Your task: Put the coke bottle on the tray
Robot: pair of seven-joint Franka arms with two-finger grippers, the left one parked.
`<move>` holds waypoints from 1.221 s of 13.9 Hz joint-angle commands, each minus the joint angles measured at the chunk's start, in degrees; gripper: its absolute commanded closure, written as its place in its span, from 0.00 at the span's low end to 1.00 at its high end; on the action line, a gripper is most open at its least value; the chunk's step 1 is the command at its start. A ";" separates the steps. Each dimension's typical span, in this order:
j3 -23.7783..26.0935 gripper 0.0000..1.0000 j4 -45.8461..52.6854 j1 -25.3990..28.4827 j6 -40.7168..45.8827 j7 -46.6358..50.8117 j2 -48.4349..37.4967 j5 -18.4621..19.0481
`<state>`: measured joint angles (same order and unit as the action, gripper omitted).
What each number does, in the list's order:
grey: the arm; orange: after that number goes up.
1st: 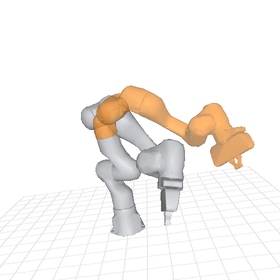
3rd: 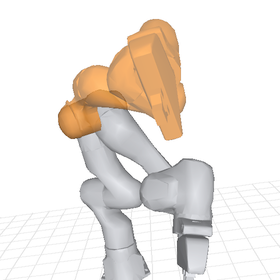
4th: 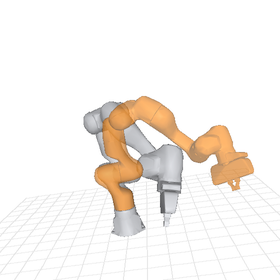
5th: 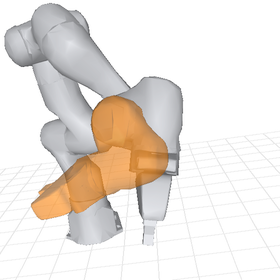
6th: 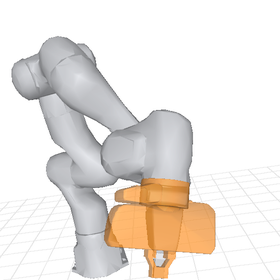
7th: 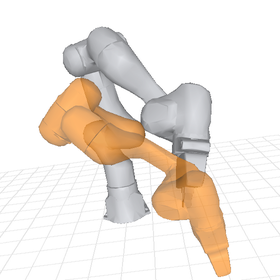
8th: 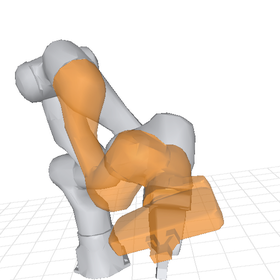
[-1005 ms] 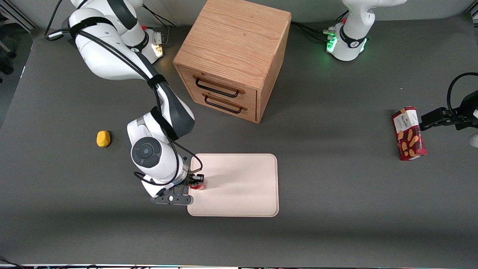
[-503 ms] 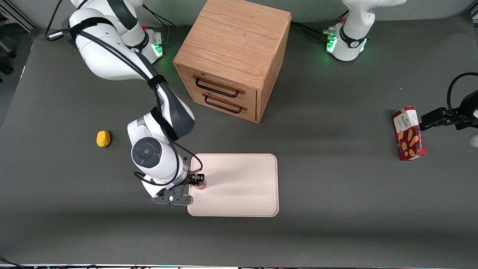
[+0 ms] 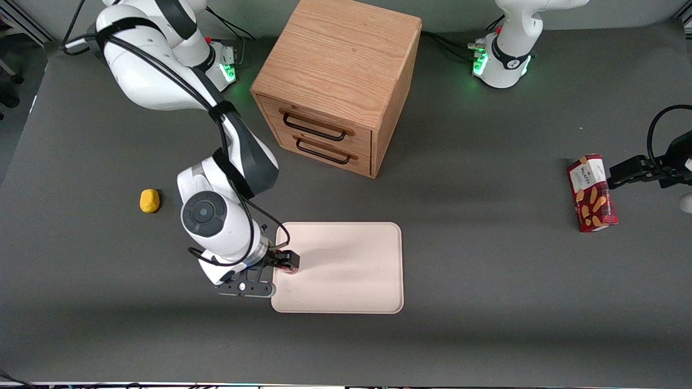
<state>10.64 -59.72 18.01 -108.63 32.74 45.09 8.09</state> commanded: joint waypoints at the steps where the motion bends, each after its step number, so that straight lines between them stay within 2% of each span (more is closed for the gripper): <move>1: -0.01 0.00 -1.10 0.10 7.79 1.45 -6.75 0.61; 4: 0.43 0.00 -1.18 -0.26 17.37 1.10 -13.25 0.52; 8: 3.33 0.00 -2.23 -4.03 26.87 -0.83 -20.90 0.35; 10: 3.51 0.00 -8.18 -7.36 27.33 -5.56 -27.22 -0.61; 12: 3.33 0.00 -12.94 -11.92 27.33 -11.88 -32.50 -3.77; 14: 2.81 0.00 -15.67 -15.80 27.33 -19.34 -35.50 -4.05; 17: -3.06 0.00 -18.23 -17.57 26.72 -29.81 -37.79 -4.48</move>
<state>11.19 -73.37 0.82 -80.17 8.78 10.39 5.22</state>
